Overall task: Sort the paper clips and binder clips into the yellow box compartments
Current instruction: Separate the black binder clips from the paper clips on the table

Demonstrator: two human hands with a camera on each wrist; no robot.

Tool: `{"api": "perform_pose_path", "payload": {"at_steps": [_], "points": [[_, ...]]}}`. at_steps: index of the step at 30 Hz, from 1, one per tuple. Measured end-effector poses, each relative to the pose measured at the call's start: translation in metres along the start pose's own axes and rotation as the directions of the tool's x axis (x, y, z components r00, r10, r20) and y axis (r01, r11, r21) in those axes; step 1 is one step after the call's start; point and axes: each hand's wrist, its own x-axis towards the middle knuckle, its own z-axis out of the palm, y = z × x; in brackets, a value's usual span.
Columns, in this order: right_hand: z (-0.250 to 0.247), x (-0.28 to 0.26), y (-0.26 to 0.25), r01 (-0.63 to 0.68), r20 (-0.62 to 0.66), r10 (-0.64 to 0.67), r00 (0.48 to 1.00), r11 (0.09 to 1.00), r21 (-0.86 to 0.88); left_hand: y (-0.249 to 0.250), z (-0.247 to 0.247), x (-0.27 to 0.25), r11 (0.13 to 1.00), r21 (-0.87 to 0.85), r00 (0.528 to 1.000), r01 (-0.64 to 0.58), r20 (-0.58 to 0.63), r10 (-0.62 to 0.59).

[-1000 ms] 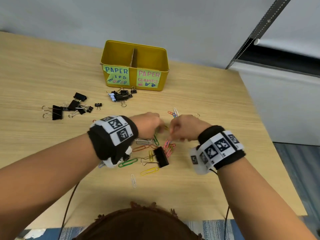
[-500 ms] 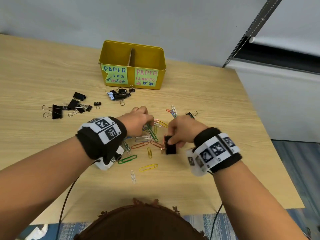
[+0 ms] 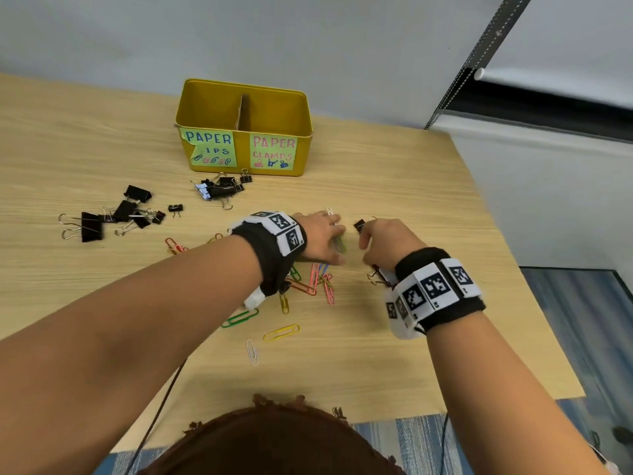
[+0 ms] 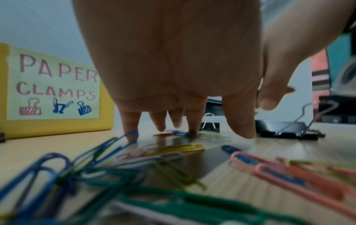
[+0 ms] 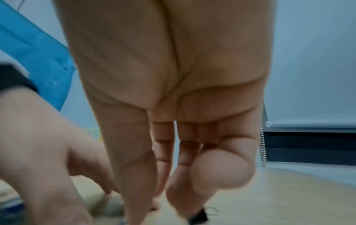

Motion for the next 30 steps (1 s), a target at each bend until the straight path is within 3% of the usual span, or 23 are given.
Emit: {"api": "perform_pose_path", "payload": {"at_steps": [4, 8, 11, 14, 17, 18, 20, 22, 24, 26, 28, 30], "points": [[0.009, -0.008, -0.019, 0.058, 0.184, -0.089, 0.979, 0.985, 0.165, -0.015, 0.004, -0.023, 1.000, -0.012, 0.998, -0.029, 0.060, 0.030], [0.026, -0.008, -0.046, 0.169, 0.243, -0.160, 0.957, 0.986, -0.017, -0.044, 0.017, -0.074, 0.997, -0.073, 0.987, -0.001, 0.159, 0.012], [0.039, -0.003, -0.069, 0.286, 0.214, -0.272, 0.938, 0.957, -0.037, -0.064, 0.022, -0.109, 0.982, -0.185, 0.994, 0.044, 0.102, -0.026], [0.036, -0.004, -0.083, 0.344, 0.201, -0.345, 0.917, 0.938, 0.044, -0.078, 0.029, -0.142, 0.953, -0.257, 0.981, 0.157, -0.069, -0.180], [0.027, -0.016, -0.079, 0.385, 0.168, -0.395, 0.903, 0.919, 0.091, -0.093, 0.046, -0.178, 0.872, -0.324, 0.916, 0.367, -0.035, -0.399], [0.029, -0.020, -0.075, 0.381, 0.241, -0.406, 0.882, 0.913, 0.143, -0.095, 0.052, -0.188, 0.847, -0.318, 0.898, 0.427, 0.038, -0.438], [0.039, -0.029, -0.075, 0.367, 0.463, -0.424, 0.779, 0.906, 0.211, -0.094, 0.065, -0.196, 0.825, -0.311, 0.881, 0.472, 0.159, -0.445], [0.055, -0.030, -0.081, 0.338, 0.591, -0.412, 0.694, 0.910, 0.238, -0.086, 0.073, -0.191, 0.831, -0.335, 0.896, 0.444, 0.148, -0.419], [0.065, -0.023, -0.089, 0.329, 0.526, -0.423, 0.738, 0.906, 0.267, -0.077, 0.077, -0.177, 0.854, -0.361, 0.922, 0.374, 0.046, -0.384], [0.060, -0.017, -0.096, 0.408, 0.338, -0.471, 0.815, 0.880, 0.243, -0.071, 0.076, -0.166, 0.848, -0.413, 0.927, 0.332, -0.021, -0.374], [0.047, -0.012, -0.092, 0.431, 0.138, -0.464, 0.875, 0.877, 0.213, -0.072, 0.070, -0.166, 0.824, -0.466, 0.905, 0.323, -0.103, -0.413], [0.038, -0.005, -0.080, 0.361, 0.043, -0.375, 0.926, 0.914, 0.185, -0.079, 0.067, -0.170, 0.805, -0.486, 0.862, 0.341, -0.180, -0.474]]}}
